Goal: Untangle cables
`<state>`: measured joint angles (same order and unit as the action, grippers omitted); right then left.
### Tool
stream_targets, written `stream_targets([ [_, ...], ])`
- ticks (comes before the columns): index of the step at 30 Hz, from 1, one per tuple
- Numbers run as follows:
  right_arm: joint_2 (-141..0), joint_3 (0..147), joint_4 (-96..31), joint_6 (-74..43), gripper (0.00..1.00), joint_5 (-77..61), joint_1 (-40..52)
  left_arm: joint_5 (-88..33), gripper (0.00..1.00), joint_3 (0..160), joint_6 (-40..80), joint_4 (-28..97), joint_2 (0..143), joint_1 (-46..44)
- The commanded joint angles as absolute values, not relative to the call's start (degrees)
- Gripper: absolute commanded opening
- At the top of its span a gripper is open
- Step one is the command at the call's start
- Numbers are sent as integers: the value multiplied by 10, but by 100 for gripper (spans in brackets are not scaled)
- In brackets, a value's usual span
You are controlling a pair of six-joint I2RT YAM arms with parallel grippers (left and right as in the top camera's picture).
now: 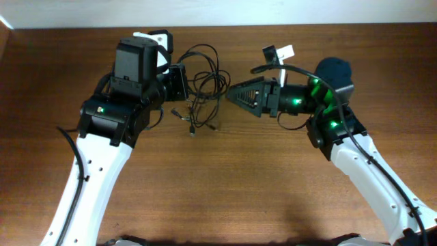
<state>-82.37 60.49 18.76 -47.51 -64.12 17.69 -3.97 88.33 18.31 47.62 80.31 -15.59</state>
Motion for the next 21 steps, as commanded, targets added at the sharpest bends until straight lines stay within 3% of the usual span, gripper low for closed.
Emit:
stream_targets([
  [1, -821, 611, 184, -468, 64, -607, 182, -30, 0, 882, 206, 472, 807, -161],
  [21, -821, 610, 46, -452, 67, -432, 184, -51, 0, 882, 236, 454, 807, -274],
])
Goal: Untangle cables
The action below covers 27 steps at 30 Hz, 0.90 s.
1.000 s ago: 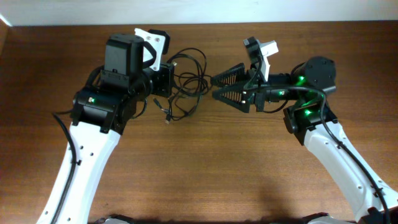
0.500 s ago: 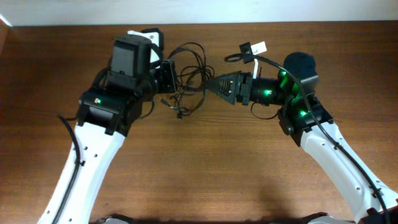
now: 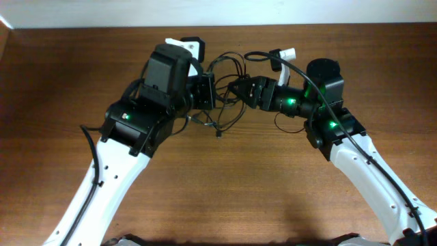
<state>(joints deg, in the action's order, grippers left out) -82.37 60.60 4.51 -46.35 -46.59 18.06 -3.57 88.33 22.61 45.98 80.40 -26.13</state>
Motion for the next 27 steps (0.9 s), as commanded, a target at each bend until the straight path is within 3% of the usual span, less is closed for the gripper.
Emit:
stream_targets([
  [1, -821, 610, 46, -452, 66, -426, 184, -51, 0, 882, 236, 455, 807, -279],
  [3, -821, 610, 32, -451, 60, -397, 184, -51, 0, 882, 236, 454, 807, -290],
  [5, -821, 610, -10, -435, 41, -354, 184, -51, 0, 882, 236, 454, 807, -304],
  [8, -821, 610, -38, -433, 36, -323, 184, -51, 0, 882, 236, 454, 807, -311],
  [10, -821, 610, -54, -418, 21, -301, 184, -51, 0, 882, 236, 455, 807, -311],
  [11, -821, 610, -64, -418, 19, -286, 184, -51, 0, 882, 236, 455, 807, -311],
  [17, -821, 610, -189, -392, 17, -125, 183, -43, 0, 882, 235, 456, 807, -310],
  [21, -821, 610, -222, -392, 17, -95, 183, 15, 0, 882, 235, 457, 807, -310],
  [27, -821, 610, -221, -392, 5, -101, 183, 230, 0, 882, 236, 501, 807, -309],
])
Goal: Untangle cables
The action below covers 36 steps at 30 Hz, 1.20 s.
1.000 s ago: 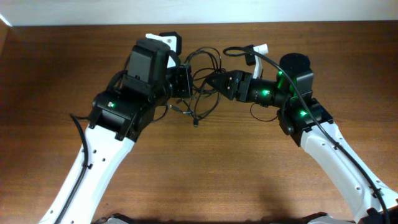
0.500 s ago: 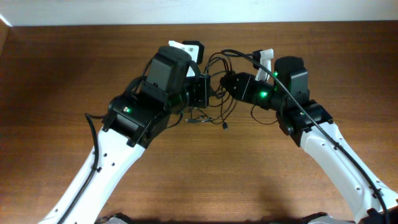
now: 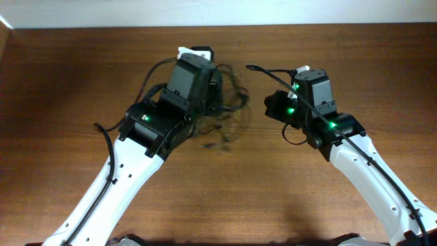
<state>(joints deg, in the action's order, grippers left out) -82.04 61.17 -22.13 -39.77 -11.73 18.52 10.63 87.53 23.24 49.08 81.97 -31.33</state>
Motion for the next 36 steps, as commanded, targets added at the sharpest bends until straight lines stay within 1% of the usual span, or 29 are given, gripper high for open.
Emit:
stream_targets([
  [1, -821, 610, -221, -392, 4, -101, 183, 237, 0, 882, 236, 503, 807, -306],
  [3, -821, 610, -218, -392, 5, -119, 183, 220, 0, 882, 240, 502, 807, -299],
  [5, -821, 610, -208, -392, 27, -135, 183, 175, 0, 882, 240, 500, 807, -299],
  [7, -821, 610, -194, -359, 59, -138, 183, 136, 0, 882, 240, 497, 807, -299],
  [8, -821, 610, -183, -329, 64, -152, 183, 128, 0, 882, 240, 497, 807, -299],
  [9, -821, 610, -170, -297, 72, -178, 183, 120, 0, 882, 240, 497, 807, -299],
  [11, -821, 610, -144, -197, 77, -233, 183, 91, 0, 882, 240, 497, 798, -298],
  [13, -821, 610, -142, -140, 79, -234, 183, 85, 0, 884, 239, 496, 780, -298],
  [15, -821, 610, -141, -82, 86, -241, 183, 83, 0, 884, 237, 496, 752, -298],
  [19, -821, 610, -140, -7, 88, -270, 184, 81, 0, 884, 237, 495, 710, -298],
  [21, -821, 610, -136, -2, 88, -286, 184, 71, 0, 884, 237, 495, 701, -298],
  [25, -821, 610, -99, -2, 88, -359, 184, 48, 0, 884, 238, 491, 700, -298],
  [27, -821, 610, -91, -2, 87, -382, 184, 5, 0, 884, 238, 479, 700, -298],
  [30, -821, 610, -89, -2, 78, -390, 184, -51, 0, 884, 238, 459, 700, -298],
  [31, -821, 610, -89, -2, 73, -391, 184, -59, 0, 884, 238, 457, 700, -298],
  [32, -821, 610, -89, -2, 55, -391, 184, -63, 0, 884, 238, 459, 700, -298],
  [33, -821, 610, -90, -2, 29, -391, 184, -62, 0, 884, 237, 459, 700, -298],
  [34, -821, 610, -90, -3, 12, -391, 184, -52, 0, 884, 238, 459, 700, -298],
  [35, -821, 610, -90, -4, 6, -395, 184, -34, 0, 884, 237, 459, 700, -298],
  [36, -821, 610, -90, -12, 4, -401, 184, 1, 0, 884, 238, 461, 700, -298],
])
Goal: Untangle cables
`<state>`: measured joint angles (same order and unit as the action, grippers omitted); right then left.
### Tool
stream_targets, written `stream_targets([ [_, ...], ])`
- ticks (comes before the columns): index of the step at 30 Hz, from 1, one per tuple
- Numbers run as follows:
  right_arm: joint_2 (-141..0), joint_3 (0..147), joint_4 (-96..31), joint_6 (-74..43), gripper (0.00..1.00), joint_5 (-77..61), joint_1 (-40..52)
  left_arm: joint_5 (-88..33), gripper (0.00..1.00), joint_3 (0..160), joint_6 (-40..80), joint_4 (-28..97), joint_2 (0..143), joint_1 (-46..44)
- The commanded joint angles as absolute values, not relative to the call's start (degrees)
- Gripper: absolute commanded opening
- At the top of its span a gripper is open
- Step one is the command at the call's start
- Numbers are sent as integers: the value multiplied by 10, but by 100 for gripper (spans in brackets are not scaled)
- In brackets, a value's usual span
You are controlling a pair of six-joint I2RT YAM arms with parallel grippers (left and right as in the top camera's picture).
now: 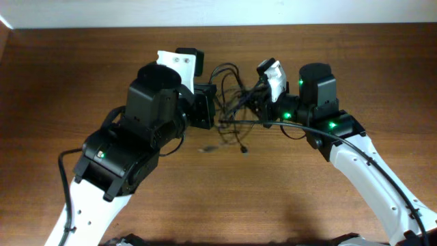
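Note:
A tangle of thin black cables [232,96] hangs above the wooden table [239,205] between my two grippers. My left gripper [210,108] is at the tangle's left side and appears shut on a strand. Facing it from the right, my right gripper [259,104] is also at the tangle, fingers mostly hidden under the wrist, apparently shut on the cables. A taut strand [239,122] runs between the two. Loose plug ends [244,149] dangle below, blurred.
The table's far edge meets a white wall [68,14] just behind the grippers. The left arm's bulky black wrist [157,102] covers the table left of the tangle. The right arm's own black cable [355,147] runs along its white link.
The left wrist has shifted left and turned, its gripper now pointing right. The right gripper has come back to the tangle. The cables hang spread between both, with a taut strand across.
The left gripper held the tangle at the table's far side while the right gripper stood open to its right. Then the right gripper reached into the tangle. Later it was drawn back with the cables blurred under the left wrist. Now both grippers hold the tangle between them.

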<state>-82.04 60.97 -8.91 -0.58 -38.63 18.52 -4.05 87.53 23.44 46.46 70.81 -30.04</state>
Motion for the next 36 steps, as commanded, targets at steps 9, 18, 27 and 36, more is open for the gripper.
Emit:
stream_targets([
  [9, -820, 611, -43, -50, 4, -552, 184, 193, 3, 883, 238, 494, 760, -298],
  [18, -820, 611, 118, -116, 4, -699, 182, 193, 3, 883, 248, 499, 834, -298],
  [27, -820, 611, 144, -193, 4, -662, 96, 101, 0, 883, 249, 550, 835, -298],
  [36, -820, 611, 121, -181, 4, -662, 85, 79, 99, 895, 241, 529, 816, -298],
])
